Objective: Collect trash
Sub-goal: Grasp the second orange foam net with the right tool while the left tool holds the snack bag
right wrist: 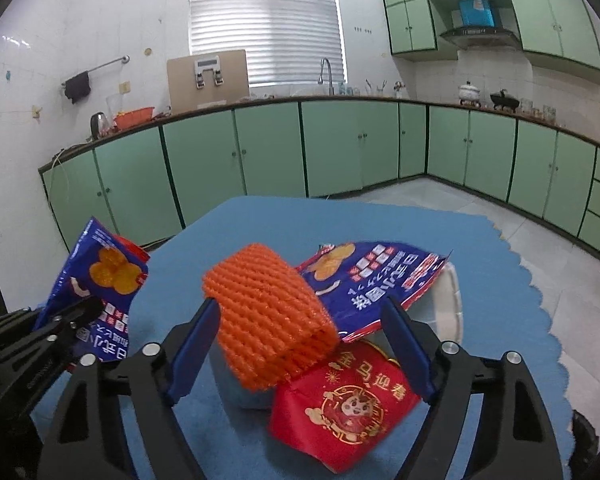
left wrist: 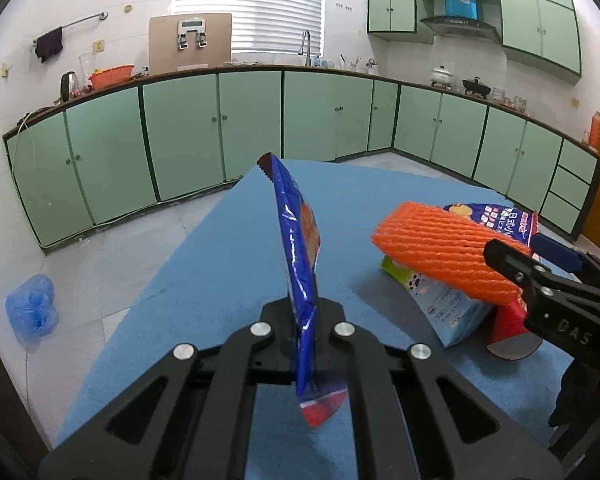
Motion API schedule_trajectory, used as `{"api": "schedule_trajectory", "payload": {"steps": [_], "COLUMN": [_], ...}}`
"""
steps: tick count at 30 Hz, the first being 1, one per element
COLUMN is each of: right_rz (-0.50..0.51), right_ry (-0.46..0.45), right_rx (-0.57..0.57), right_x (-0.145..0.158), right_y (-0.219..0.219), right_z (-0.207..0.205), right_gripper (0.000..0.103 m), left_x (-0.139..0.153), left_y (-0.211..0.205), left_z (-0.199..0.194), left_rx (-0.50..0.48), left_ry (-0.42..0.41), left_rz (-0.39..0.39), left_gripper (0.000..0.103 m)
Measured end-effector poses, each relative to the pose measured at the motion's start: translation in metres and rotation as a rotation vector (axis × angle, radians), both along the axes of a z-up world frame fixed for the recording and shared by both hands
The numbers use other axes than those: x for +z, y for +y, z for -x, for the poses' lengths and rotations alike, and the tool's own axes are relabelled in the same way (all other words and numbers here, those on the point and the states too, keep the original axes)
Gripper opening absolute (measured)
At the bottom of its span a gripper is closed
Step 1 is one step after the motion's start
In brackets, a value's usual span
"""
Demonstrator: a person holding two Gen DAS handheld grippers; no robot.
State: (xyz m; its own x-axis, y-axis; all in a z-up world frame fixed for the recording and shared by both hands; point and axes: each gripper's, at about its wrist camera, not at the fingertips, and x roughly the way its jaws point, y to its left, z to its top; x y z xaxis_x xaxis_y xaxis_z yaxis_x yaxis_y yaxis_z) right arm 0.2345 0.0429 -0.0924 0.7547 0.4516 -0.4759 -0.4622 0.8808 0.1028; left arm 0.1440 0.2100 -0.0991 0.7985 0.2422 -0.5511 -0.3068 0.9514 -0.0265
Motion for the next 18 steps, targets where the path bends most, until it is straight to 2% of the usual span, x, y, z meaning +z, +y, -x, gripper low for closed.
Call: {"api": "schedule_trajectory", "payload": {"steps": [3,8,11,13,18], "right_rz": [-0.002,0.003,-0.002,-0.009,-0.032], "right_ry": [0.036,0.061,0.057,0.048,0.012], "right_rx": [0.019,0.068,0.091,0.109,0.145], "right_x": [-0.005,-0.008,-0.005,-0.001,0.016], "right_y": [0.001,0.002,0.002,0.001,-0.002], "right_z": [-0.008,-0.008,-0.004,0.000,0.013], "right_gripper": [0.069,0.034,0.017,0.013,0.011], "left_x": [-0.004,-0.008,-0.008,-0.008,-0.001], "left_y": [0.002,-0.001,-0.003,-0.003,-0.003], "left_z": [-0.003,-0.007,-0.008,-0.008,-0.006], "left_rx": [-0.004,-0.016,-0.018,-0.018,-0.022], "left_ry": [0.014,0.025,0.027,0.028,0.011], "left_rz": [0.008,0.014,0.019,0.023,0.021], "left_gripper": [0.002,0.002,0.002,0.002,0.002]}}
